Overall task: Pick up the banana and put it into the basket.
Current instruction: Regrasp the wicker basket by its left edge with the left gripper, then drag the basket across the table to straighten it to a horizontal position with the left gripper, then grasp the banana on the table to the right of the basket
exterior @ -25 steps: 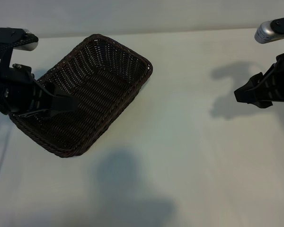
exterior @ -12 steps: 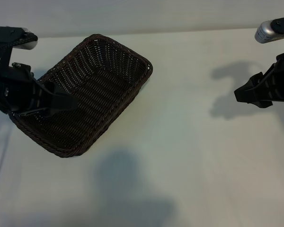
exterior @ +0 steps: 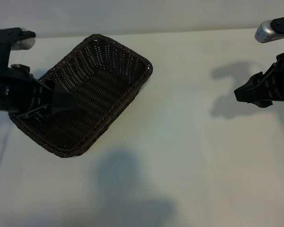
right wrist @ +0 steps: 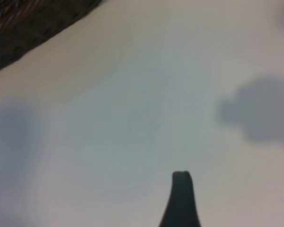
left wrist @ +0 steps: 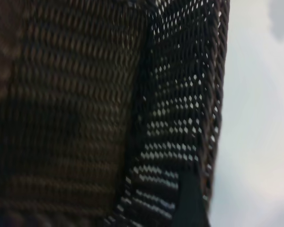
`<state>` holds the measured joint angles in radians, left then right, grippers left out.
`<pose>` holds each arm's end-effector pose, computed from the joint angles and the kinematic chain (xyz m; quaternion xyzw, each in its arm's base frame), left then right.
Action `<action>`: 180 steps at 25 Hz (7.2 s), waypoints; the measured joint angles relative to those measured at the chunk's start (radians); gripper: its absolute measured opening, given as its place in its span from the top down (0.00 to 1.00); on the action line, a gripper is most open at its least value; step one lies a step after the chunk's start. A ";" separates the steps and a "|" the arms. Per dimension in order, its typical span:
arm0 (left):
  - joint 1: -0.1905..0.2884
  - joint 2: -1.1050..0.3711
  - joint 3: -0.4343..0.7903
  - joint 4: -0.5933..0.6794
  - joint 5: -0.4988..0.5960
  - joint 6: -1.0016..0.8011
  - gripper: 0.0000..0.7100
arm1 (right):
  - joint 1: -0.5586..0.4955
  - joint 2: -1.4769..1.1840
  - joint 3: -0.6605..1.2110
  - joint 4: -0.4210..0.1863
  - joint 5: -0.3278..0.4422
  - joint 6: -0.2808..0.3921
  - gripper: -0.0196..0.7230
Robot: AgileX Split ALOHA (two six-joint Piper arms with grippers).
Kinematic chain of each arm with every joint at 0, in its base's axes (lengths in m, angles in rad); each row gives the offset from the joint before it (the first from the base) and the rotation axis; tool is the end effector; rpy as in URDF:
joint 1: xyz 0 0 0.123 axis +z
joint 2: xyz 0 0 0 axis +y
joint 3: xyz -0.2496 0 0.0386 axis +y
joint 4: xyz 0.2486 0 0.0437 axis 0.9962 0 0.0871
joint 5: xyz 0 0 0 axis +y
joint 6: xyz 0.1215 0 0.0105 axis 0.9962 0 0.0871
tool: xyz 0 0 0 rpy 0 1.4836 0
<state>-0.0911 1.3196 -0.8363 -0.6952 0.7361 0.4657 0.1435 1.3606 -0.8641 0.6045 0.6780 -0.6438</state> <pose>0.2689 -0.0773 0.2046 0.0631 0.9364 -0.2352 0.2527 0.2779 0.0841 0.1996 -0.1889 0.9252 0.1728 0.2800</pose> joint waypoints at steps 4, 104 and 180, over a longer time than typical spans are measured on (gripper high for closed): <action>0.000 0.000 0.000 0.084 0.029 -0.332 0.21 | 0.000 0.000 0.000 0.000 0.000 0.000 0.19; -0.008 0.563 -0.627 0.309 0.367 -0.432 0.78 | 0.000 0.000 0.000 0.001 0.000 0.001 0.19; 0.099 0.300 -0.582 0.705 0.438 -0.495 0.20 | 0.000 0.007 0.000 0.003 0.004 0.004 0.19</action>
<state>0.0081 1.6191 -1.4186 0.0097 1.1739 -0.0293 0.1435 1.3676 -0.8641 0.6074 0.6824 -0.6400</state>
